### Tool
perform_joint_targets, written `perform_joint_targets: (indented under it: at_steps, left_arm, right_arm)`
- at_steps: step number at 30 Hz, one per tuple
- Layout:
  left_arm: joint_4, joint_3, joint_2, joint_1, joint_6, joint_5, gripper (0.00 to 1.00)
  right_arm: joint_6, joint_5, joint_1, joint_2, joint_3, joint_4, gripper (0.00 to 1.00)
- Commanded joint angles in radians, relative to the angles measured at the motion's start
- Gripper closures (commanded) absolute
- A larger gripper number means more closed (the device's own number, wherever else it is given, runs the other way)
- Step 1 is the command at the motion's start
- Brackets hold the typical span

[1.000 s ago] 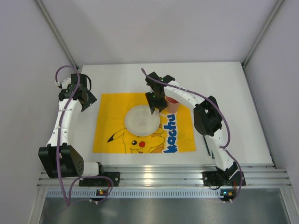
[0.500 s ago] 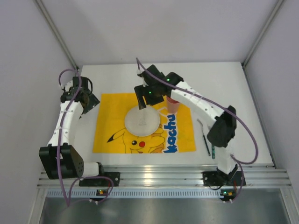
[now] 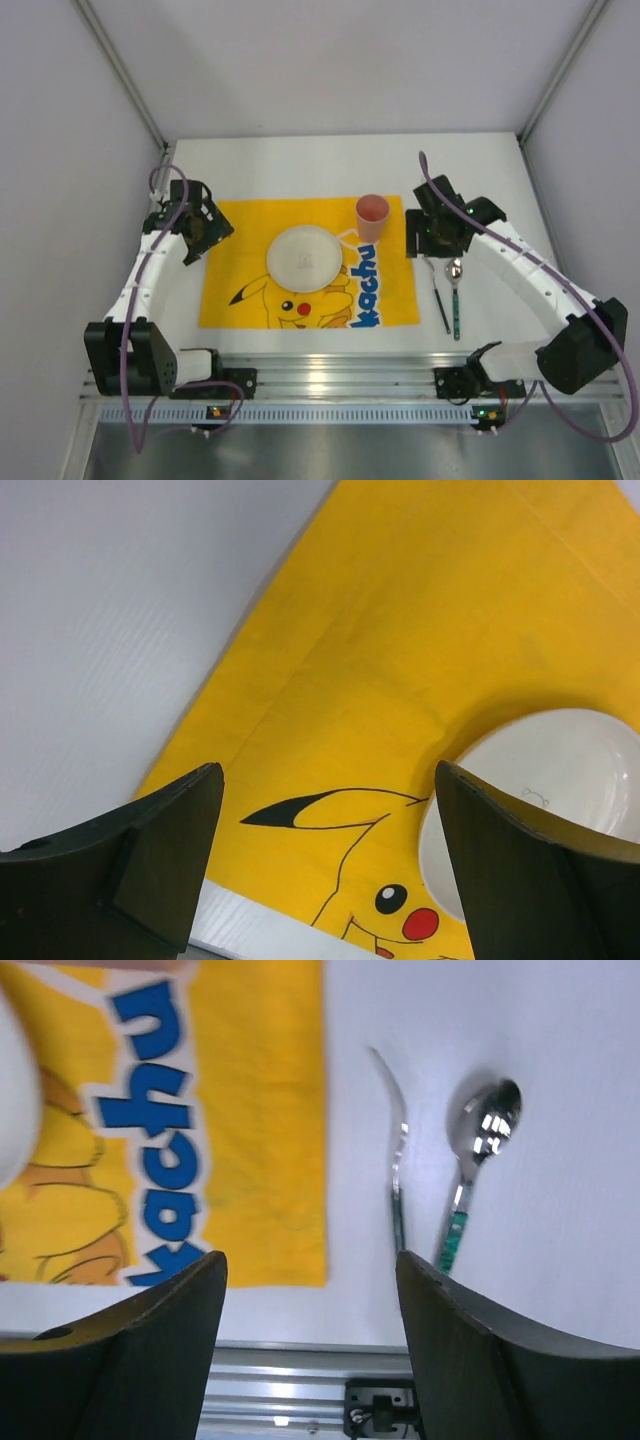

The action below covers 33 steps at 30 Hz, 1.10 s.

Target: Set the dinner table for one person

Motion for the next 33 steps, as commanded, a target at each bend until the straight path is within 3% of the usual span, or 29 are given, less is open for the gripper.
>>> perform_joint_targets:
  at_steps: [1, 7, 11, 26, 29, 33]
  left_arm:
    - [0.088, 0.011, -0.029, -0.041, 0.027, 0.075, 0.09]
    - [0.003, 0.081, -0.029, -0.14, -0.004, 0.03, 0.09]
    - [-0.063, 0.124, -0.065, -0.286, -0.028, -0.051, 0.09]
    - [-0.286, 0.176, -0.207, -0.32, -0.062, -0.081, 0.1]
    - [-0.291, 0.195, -0.195, -0.32, -0.059, -0.075, 0.09]
    - [-0.294, 0.23, -0.166, -0.322, -0.052, -0.067, 0.1]
  right_arm:
    - [0.022, -0.017, -0.124, -0.049, -0.179, 0.074, 0.32]
    - [-0.029, -0.037, -0.186, 0.068, -0.284, 0.196, 0.37]
    - [-0.041, -0.062, -0.186, 0.12, -0.302, 0.273, 0.4]
    - [-0.024, 0.0, -0.226, 0.247, -0.386, 0.388, 0.51]
    - [-0.027, -0.009, -0.243, 0.266, -0.406, 0.419, 0.61]
    - [-0.032, -0.017, -0.255, 0.315, -0.41, 0.439, 0.83]
